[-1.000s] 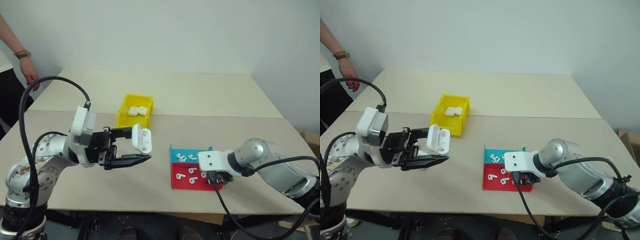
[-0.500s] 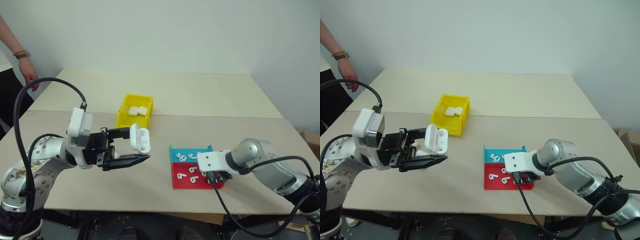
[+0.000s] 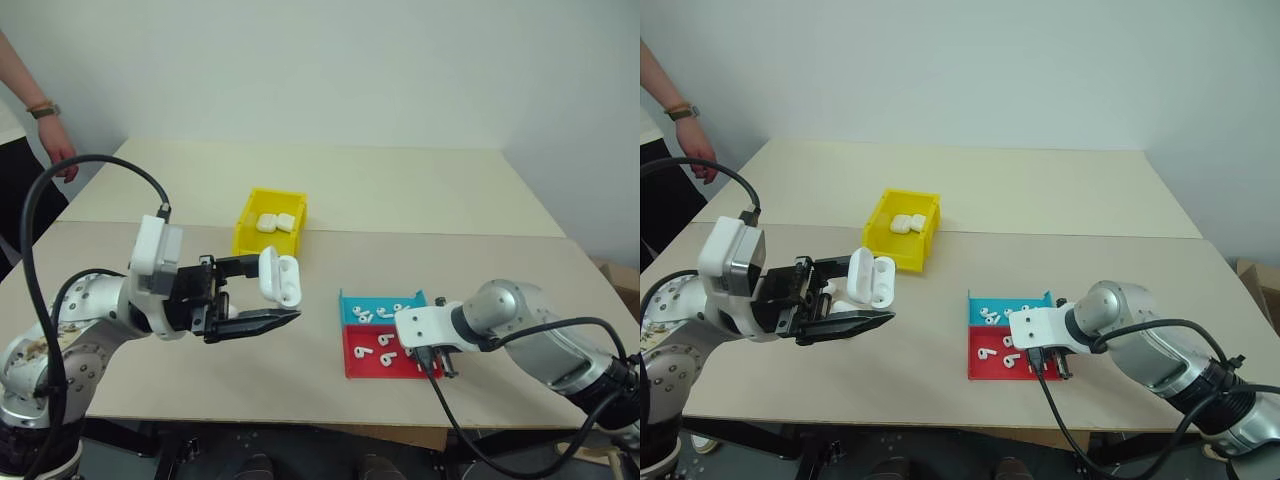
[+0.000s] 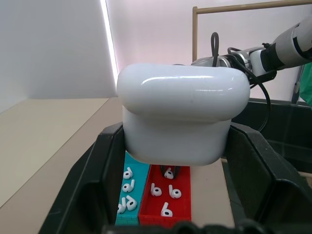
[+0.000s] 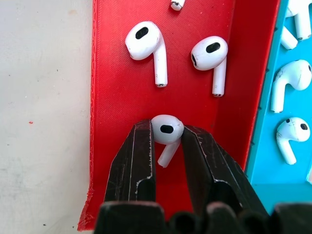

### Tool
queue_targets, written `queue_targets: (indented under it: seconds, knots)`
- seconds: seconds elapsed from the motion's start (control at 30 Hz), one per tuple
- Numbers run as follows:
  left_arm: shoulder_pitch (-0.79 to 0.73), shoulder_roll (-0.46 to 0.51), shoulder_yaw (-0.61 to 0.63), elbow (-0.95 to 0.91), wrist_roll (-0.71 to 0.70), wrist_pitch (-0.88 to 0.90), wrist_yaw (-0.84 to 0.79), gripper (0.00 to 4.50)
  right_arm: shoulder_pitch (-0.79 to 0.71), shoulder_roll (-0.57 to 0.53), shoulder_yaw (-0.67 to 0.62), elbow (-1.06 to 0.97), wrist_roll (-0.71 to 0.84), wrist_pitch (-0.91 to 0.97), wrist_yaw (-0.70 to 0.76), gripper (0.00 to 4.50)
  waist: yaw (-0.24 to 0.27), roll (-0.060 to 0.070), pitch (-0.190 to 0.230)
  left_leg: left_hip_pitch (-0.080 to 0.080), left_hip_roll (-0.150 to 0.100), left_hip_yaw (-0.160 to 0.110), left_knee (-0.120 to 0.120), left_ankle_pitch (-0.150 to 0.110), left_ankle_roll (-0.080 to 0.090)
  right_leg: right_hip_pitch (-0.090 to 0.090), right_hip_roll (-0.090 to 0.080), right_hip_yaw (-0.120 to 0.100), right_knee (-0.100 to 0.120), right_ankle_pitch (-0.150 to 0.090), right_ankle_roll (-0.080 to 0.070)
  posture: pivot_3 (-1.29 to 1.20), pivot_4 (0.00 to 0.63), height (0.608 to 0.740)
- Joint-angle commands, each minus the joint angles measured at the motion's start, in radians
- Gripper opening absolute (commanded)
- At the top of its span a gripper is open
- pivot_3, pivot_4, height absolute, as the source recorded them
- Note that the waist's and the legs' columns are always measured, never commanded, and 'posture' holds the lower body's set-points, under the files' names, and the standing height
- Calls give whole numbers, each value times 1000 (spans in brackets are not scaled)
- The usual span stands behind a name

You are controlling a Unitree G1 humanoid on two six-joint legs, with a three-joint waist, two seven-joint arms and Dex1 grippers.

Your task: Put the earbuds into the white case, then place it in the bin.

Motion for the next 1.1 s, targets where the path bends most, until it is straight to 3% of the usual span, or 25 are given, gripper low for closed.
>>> queue_targets:
  seconds: [0.03, 0.23, 0.37, 0.53, 0.8, 1.1]
  knots:
    - [-15, 13, 17, -22, -22, -14, 5, 2781, 18, 0, -52, -34, 28, 47, 14, 627, 0, 0, 0, 0, 0, 0, 0, 0, 0, 0, 0, 0, 0, 0, 0, 0, 150, 740]
    - [-48, 2, -6, 13, -39, -7, -3, 2781, 44, 35, -331, -115, 291, 234, 28, 627, 1, 0, 0, -1, 0, 0, 0, 0, 0, -1, 0, 0, 0, 0, 0, 0, 150, 740]
    - [-105, -24, -30, 56, -61, 6, -4, 2781, 93, 225, -676, -128, 540, 258, -79, 627, 2, 0, 0, 0, 0, -2, 0, 0, 0, 1, 0, -1, -1, 0, 0, 0, 150, 740]
    - [-161, -45, -56, 110, -78, 10, -27, 2781, 69, 382, -865, -164, 784, 320, -221, 627, 2, 0, 0, -1, 0, -3, 0, 0, 0, 2, 0, -2, -2, 0, 0, 0, 150, 740]
    - [-216, -74, -95, 188, -70, 35, -50, 2781, -89, 519, -939, -128, 1165, 382, -440, 627, -5, 0, 1, -1, 0, -4, -1, 0, 0, 2, 1, -2, -1, 0, 0, 0, 150, 740]
    - [-260, -120, -146, 228, -25, 15, -86, 2781, -176, 563, -764, -145, 1183, 315, -543, 627, -5, 1, 1, -2, 0, -4, -1, 0, 0, 1, 1, -2, -2, 0, 0, 0, 150, 740]
